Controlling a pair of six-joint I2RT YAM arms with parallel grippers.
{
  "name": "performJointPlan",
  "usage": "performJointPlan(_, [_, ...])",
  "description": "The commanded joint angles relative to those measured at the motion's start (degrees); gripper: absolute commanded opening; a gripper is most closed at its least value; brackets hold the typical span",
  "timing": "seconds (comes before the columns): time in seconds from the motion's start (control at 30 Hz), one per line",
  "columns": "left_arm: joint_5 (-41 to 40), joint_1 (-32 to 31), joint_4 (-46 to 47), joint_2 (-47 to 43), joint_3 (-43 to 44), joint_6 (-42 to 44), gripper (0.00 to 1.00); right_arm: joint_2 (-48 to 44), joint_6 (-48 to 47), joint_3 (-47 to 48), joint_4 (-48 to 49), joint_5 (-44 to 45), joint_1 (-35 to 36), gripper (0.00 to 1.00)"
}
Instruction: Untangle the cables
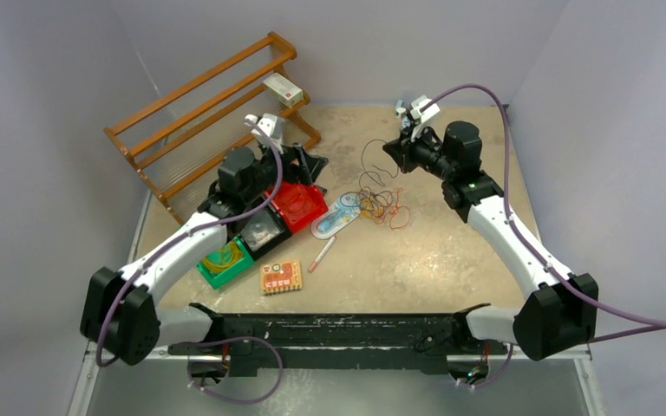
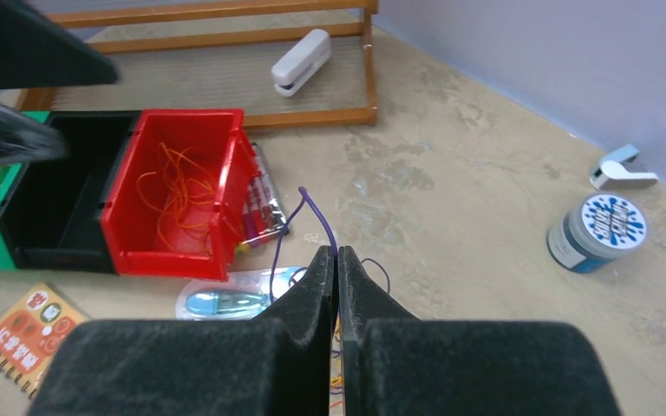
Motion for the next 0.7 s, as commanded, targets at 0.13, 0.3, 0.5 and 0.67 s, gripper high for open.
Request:
performJointPlan(0.13, [11.72, 0.14, 7.23, 12.00, 7.75, -6.54, 0.82, -2.83, 1.92, -1.36, 5.95, -5.80, -0.22, 0.00])
performJointPlan(0.3, [7.15, -1.20, 9.79, 14.84, 7.36, -8.58, 0.82, -2.85, 4.22, -2.96, 8.42, -6.37, -0.19, 0.00])
performJointPlan(0.5, [1.33, -3.13, 8.35, 15.84, 8.05, -8.32, 0.82, -3.17, 5.38, -3.95, 9.32, -5.82, -0.23, 0.00])
performJointPlan(0.67, [0.99, -3.14, 12.30, 16.61, 7.05, -10.73, 0.85, -3.11, 6.39, -4.29, 10.13, -6.94, -0.21, 0.00])
